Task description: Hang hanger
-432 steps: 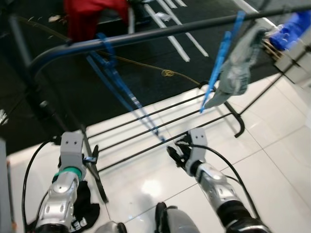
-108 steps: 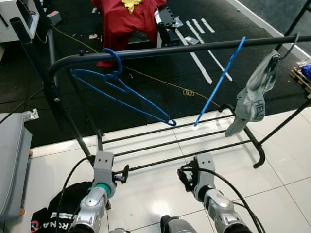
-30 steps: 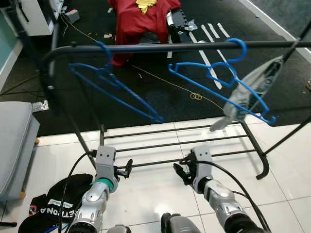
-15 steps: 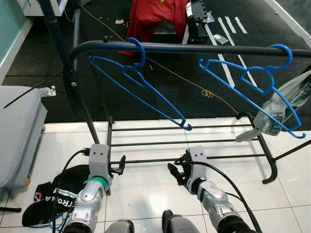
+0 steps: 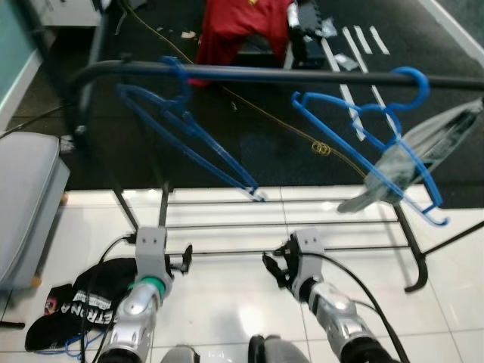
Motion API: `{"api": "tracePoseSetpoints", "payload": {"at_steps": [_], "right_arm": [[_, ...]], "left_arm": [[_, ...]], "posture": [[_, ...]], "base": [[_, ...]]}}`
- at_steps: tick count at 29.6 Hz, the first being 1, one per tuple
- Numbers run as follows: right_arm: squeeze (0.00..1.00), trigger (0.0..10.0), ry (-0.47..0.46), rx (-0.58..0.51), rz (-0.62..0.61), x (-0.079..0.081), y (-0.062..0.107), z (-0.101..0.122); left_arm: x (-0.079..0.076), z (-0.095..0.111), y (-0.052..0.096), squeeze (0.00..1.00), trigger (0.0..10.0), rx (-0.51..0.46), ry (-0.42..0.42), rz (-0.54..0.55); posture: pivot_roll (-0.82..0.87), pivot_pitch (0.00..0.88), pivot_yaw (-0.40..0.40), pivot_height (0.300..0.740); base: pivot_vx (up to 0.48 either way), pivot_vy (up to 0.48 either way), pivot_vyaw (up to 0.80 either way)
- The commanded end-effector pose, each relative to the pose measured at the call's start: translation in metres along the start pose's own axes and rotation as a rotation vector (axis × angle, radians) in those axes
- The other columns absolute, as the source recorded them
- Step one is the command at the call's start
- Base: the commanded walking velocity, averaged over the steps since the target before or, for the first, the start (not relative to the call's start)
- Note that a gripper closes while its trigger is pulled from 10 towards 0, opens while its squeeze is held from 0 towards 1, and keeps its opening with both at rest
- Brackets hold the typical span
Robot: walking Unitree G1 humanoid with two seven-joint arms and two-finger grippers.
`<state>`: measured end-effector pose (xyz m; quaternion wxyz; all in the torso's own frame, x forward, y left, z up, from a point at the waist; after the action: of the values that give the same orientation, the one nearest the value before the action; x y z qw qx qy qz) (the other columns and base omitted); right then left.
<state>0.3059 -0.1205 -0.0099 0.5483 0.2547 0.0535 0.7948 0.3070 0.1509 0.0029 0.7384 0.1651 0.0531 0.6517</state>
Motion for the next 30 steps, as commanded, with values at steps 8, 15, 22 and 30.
{"api": "tracePoseSetpoints", "payload": {"at_steps": [8, 15, 22, 30], "right_arm": [[0.00, 10.0, -0.032, 0.052, -0.015, -0.003, 0.005, -0.015], [0.00, 10.0, -0.045, 0.065, -0.038, -0.004, 0.005, -0.019], [0.00, 10.0, -0.052, 0.069, -0.040, -0.002, 0.004, -0.021], [0.00, 10.0, -0.036, 0.063, -0.042, 0.002, 0.001, -0.021]], "left_arm": [[0.004, -0.014, 0.005, 0.00, 10.0, 0.049, 0.003, 0.012], [0.009, -0.016, 0.004, 0.00, 10.0, 0.059, -0.018, 0.040], [0.010, -0.017, 0.004, 0.00, 10.0, 0.065, -0.022, 0.055], [0.016, -0.025, 0.008, 0.00, 10.0, 0.085, -0.017, 0.100]], "posture": [[-0.05, 0.100, 0.007, 0.740], [-0.04, 0.097, 0.006, 0.740], [-0.03, 0.099, -0.011, 0.740], [-0.04, 0.100, -0.012, 0.740]], "base": [[0.000, 0.000, 0.00], [0.000, 0.000, 0.00], [0.000, 0.000, 0.00], [0.000, 0.000, 0.00]]}}
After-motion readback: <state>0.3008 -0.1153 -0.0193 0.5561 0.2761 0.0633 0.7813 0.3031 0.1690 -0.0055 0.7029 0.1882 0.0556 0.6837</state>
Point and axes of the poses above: a point about 5 cm out from each wrist's last joint towards the gripper, its own y axis pointing back from the gripper into the wrist, its own z axis along the axis of the wrist's last joint, x = y × z, the point moved 3 cm from there along -y, pointing out of the wrist towards the gripper, and after that the axes turned 11 degrees about -y, right-handed, at the moved point
